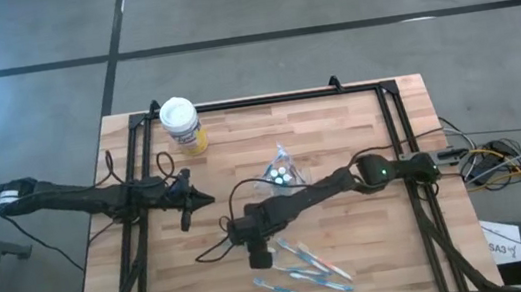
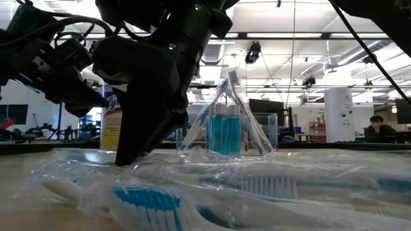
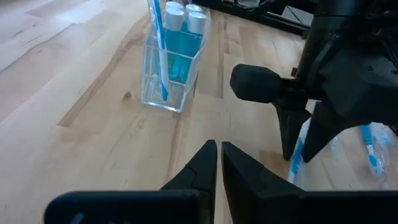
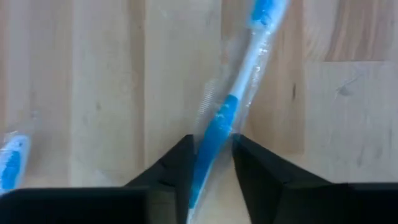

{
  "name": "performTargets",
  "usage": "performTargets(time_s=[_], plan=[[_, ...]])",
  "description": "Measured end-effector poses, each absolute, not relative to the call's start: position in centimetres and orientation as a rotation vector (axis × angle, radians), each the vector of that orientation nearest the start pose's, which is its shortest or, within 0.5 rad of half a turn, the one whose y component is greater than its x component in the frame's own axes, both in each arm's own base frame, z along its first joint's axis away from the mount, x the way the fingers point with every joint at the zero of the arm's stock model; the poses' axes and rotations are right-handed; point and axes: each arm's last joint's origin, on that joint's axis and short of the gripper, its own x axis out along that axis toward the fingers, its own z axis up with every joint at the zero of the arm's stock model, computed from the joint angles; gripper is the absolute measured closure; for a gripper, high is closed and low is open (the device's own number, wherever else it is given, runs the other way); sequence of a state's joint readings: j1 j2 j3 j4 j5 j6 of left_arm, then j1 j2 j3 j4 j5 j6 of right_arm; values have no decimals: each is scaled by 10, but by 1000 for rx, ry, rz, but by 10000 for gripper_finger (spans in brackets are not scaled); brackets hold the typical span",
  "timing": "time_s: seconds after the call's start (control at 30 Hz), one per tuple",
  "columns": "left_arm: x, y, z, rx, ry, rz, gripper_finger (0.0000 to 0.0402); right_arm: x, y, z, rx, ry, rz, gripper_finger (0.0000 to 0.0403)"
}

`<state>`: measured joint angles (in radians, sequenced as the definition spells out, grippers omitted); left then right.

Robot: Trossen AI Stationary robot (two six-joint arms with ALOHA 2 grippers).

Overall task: Pick & Place toothbrushing station
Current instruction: Put the blue toothbrush into the left compartment of the transparent organizer

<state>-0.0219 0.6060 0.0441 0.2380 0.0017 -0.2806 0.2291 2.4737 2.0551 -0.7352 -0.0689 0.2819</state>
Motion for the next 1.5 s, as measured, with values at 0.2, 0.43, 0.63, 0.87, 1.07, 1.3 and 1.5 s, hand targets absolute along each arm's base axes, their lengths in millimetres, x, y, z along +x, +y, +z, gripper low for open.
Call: performTargets(time_s=[0.2,0.43,0.63,0.87,1.07,1.3,1.5], plan=[[134,-3,143,-275,324,22,378,503,119,136,123,1157,90,375],[134,-3,143,-275,325,22,371,506,121,147,100,1117,103,383],[134,-3,143,-277,326,22,373,505,127,156,93,1097,116,384],[134,-3,143,-278,326,22,374,504,128,161,87,1092,123,384],[134,-3,143,-276,327,22,371,496,127,184,72,1088,137,385],[133,-3,139,-273,339,18,376,478,129,245,47,987,178,385],[132,-3,137,-277,348,20,371,464,138,282,1,895,174,385]])
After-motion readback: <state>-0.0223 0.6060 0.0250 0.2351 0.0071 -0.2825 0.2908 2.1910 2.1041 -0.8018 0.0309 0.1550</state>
